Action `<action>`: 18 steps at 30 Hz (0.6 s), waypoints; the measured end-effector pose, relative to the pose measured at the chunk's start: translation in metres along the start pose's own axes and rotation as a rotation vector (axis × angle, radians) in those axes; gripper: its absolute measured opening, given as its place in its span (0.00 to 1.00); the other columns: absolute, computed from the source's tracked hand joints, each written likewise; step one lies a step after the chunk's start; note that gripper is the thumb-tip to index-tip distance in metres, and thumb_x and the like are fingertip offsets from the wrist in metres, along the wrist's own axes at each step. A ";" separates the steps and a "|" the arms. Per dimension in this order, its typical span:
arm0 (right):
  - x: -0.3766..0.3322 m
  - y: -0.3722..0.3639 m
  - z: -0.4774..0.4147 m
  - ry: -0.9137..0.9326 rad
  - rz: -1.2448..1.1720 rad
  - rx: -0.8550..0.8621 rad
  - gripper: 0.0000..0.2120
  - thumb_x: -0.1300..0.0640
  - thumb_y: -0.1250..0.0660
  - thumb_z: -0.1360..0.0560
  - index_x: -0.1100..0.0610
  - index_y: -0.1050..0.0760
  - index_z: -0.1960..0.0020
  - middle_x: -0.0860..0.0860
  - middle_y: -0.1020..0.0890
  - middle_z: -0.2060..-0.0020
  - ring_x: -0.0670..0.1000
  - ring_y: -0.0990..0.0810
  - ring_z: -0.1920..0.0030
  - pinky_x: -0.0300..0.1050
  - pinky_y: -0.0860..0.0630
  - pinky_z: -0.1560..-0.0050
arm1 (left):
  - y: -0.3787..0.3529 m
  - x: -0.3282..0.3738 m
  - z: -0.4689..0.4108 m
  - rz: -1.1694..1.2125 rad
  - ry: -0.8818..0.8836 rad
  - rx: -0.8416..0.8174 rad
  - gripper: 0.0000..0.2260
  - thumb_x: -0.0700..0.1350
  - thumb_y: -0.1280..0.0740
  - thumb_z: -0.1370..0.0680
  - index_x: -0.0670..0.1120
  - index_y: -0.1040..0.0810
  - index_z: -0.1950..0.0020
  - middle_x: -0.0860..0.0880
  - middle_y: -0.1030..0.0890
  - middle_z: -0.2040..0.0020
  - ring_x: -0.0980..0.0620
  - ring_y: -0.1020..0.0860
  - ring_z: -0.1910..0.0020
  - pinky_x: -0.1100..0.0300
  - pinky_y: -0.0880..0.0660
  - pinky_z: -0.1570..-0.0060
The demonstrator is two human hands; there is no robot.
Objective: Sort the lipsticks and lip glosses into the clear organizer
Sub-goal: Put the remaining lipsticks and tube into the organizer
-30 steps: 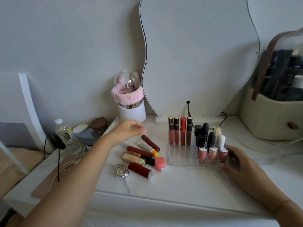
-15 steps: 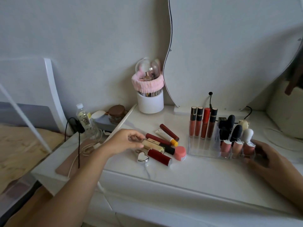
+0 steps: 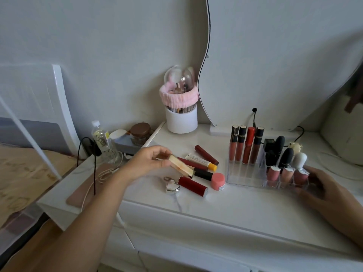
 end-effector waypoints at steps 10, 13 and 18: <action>-0.004 0.001 0.001 0.001 -0.043 -0.003 0.23 0.56 0.27 0.31 0.43 0.30 0.41 0.44 0.20 0.51 0.44 0.22 0.51 0.43 0.31 0.53 | -0.051 0.103 -0.023 0.219 -0.306 0.222 0.09 0.39 0.26 0.31 0.51 0.18 0.55 0.55 0.15 0.59 0.59 0.19 0.57 0.69 0.26 0.56; -0.004 0.001 0.001 -0.012 -0.037 0.000 0.23 0.57 0.27 0.31 0.47 0.29 0.38 0.45 0.20 0.49 0.46 0.22 0.48 0.43 0.31 0.51 | -0.090 0.119 -0.031 0.040 -0.332 0.227 0.09 0.42 0.26 0.31 0.51 0.19 0.53 0.55 0.16 0.58 0.59 0.19 0.58 0.68 0.24 0.56; -0.004 0.002 0.002 -0.013 -0.057 -0.002 0.24 0.56 0.28 0.31 0.48 0.29 0.37 0.46 0.20 0.47 0.47 0.22 0.47 0.43 0.30 0.49 | -0.124 0.115 -0.042 -0.156 -0.294 0.228 0.10 0.43 0.25 0.31 0.50 0.19 0.51 0.55 0.17 0.58 0.62 0.21 0.61 0.72 0.25 0.59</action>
Point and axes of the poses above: each hand's wrist, its own z-axis away from the middle knuckle, its own y-axis out of the back of the hand, x = y × z, the point moved 5 cm from there along -z, towards the middle knuckle
